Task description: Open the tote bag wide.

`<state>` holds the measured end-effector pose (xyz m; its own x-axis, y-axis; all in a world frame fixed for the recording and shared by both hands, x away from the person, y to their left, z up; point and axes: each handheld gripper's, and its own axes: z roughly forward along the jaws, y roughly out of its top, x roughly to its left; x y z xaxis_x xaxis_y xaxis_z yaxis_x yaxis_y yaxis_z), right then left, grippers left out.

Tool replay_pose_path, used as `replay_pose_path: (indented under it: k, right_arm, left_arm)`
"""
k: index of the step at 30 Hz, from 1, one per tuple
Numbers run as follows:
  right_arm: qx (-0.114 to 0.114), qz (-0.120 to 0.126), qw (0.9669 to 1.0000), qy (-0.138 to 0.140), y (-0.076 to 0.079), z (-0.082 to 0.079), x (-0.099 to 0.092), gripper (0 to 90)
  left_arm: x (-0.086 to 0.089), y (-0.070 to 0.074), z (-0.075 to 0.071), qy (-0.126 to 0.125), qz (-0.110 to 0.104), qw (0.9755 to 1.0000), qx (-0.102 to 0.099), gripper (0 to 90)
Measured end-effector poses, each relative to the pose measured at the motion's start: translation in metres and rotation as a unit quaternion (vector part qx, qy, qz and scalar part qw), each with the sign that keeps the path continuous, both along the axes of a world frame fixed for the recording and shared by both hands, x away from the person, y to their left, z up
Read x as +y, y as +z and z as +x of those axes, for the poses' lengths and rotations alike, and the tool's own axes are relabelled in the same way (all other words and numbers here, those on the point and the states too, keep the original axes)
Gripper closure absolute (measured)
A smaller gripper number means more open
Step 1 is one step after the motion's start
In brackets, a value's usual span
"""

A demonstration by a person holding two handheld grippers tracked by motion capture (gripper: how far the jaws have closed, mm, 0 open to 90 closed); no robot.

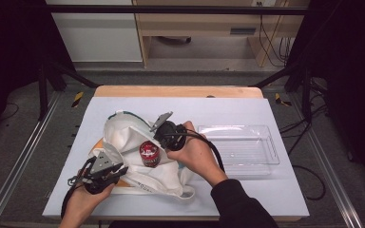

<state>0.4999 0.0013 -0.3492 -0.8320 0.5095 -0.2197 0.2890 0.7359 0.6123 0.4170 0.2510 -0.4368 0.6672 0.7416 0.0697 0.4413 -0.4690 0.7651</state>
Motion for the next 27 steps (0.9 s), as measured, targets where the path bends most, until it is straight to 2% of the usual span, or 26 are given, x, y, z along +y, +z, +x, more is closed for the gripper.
replay_pose_path:
  k: [1, 9, 16, 27]
  right_arm:
    - [0.000, 0.000, 1.0000, 0.000, 0.000, 0.000, 0.000, 82.9]
    - [-0.012, 0.010, 0.9991, -0.039, 0.001, 0.033, -0.026, 83.5]
    - [-0.020, 0.018, 0.9976, -0.064, 0.001, 0.047, -0.042, 83.6]
    - [-0.028, 0.032, 0.9967, -0.069, 0.010, 0.044, -0.050, 83.6]
  left_arm:
    - [0.000, 0.000, 0.000, 0.000, 0.000, 1.0000, 0.000, 77.5]
    - [0.011, 0.002, -0.011, -0.008, 0.002, 1.0000, -0.003, 81.1]
    - [0.017, 0.002, -0.013, -0.011, 0.002, 0.9999, -0.002, 82.3]
    - [0.031, 0.005, -0.008, 0.007, 0.006, 0.9998, -0.016, 82.5]
